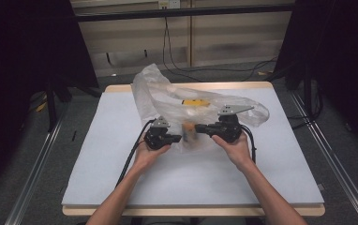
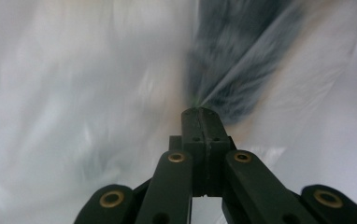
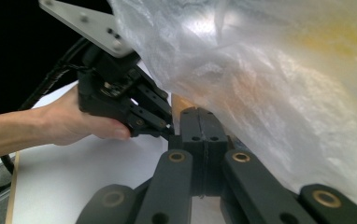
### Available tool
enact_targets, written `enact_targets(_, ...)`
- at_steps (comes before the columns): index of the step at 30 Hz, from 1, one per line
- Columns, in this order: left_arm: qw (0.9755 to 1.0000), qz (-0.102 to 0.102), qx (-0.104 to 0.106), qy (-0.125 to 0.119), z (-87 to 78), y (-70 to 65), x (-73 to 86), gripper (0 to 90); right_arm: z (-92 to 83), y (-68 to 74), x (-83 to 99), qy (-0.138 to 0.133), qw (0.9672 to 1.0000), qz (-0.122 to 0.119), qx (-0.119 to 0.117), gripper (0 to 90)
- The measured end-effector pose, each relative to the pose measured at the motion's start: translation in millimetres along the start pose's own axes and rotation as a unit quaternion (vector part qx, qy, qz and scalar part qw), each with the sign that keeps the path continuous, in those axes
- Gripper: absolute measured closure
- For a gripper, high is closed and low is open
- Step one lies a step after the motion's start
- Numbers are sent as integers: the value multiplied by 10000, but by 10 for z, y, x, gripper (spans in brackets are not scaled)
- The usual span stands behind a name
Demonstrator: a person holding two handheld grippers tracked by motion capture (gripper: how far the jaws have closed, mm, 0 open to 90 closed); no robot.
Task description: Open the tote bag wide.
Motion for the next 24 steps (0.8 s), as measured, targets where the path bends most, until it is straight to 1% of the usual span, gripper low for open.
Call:
enact_targets(1,9999,14,-2,108,36,0,28,900,-4,-3,17,14,10000,3,14,900)
enact_targets(2,10000,0,35,74,59,-4,39,900,-9,-11,34,27,10000,-5,37,900)
enact_targets(4,9998,17,56,199,57,-26,32,900,-18,-19,48,60,10000,-9,70,900)
enact_targets(5,9998,-51,101,147,35,-54,22,900,-25,-22,50,61,10000,11,49,900)
enact_targets(6,9999,34,124,99,-20,-92,-5,900,-56,-15,34,21,10000,12,43,900)
enact_targets(7,9999,34,124,99,-20,-92,-5,900,-74,-6,22,-1,10000,19,22,900)
enact_targets(8,9999,45,145,19,-84,-139,-32,900,-74,-6,22,-1,10000,19,22,900)
enact_targets(9,9995,142,196,-223,-194,-230,-88,900,-137,19,-27,-82,10000,5,13,900)
enact_targets(10,9995,142,196,-223,-194,-230,-88,900,-167,32,-53,-117,9999,7,12,900)
enact_targets(12,9985,255,242,-419,-317,-324,-152,900,-198,45,-80,-170,9999,2,18,900)
enact_targets(13,9977,306,289,-536,-375,-370,-182,900,-233,61,-108,-222,9998,10,6,900)
enact_targets(14,9967,338,275,-683,-434,-422,-210,900,-272,77,-137,-291,9996,1,-6,900)
enact_targets(15,9957,359,316,-795,-488,-474,-237,900,-358,117,-198,-442,9990,-6,-32,900)
enact_targets(16,9940,363,375,-957,-533,-530,-264,900,-358,117,-198,-442,9990,-6,-32,900)
enact_targets(17,9920,441,409,-1112,-617,-622,-320,900,-449,159,-256,-545,9985,2,-50,900)
enact_targets(18,9920,441,409,-1112,-617,-622,-320,900,-449,159,-256,-545,9985,2,-50,900)
enact_targets(19,9907,566,443,-1155,-657,-665,-353,900,-492,178,-284,-588,9982,-21,-63,900)
enact_targets(21,9871,705,559,-1323,-725,-770,-438,900,-580,224,-344,-661,9977,-117,-50,900)
enact_targets(22,9861,797,545,-1355,-763,-822,-491,900,-608,236,-364,-684,9976,-123,-71,900)
enact_targets(23,9843,825,574,-1448,-792,-872,-546,900,-641,248,-393,-717,9973,-133,-67,900)
enact_targets(24,9812,970,679,-1523,-840,-945,-667,900,-700,269,-453,-768,9969,-182,-41,900)
Point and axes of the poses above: each handheld gripper's, and its own axes: z roughly forward along the jaws, x roughly out of its underside, y roughly to its left, the point moved 2 cm from there along z, roughly forward along the jaws, and after that the axes turned 12 degrees about x, right-handed, at the moved point
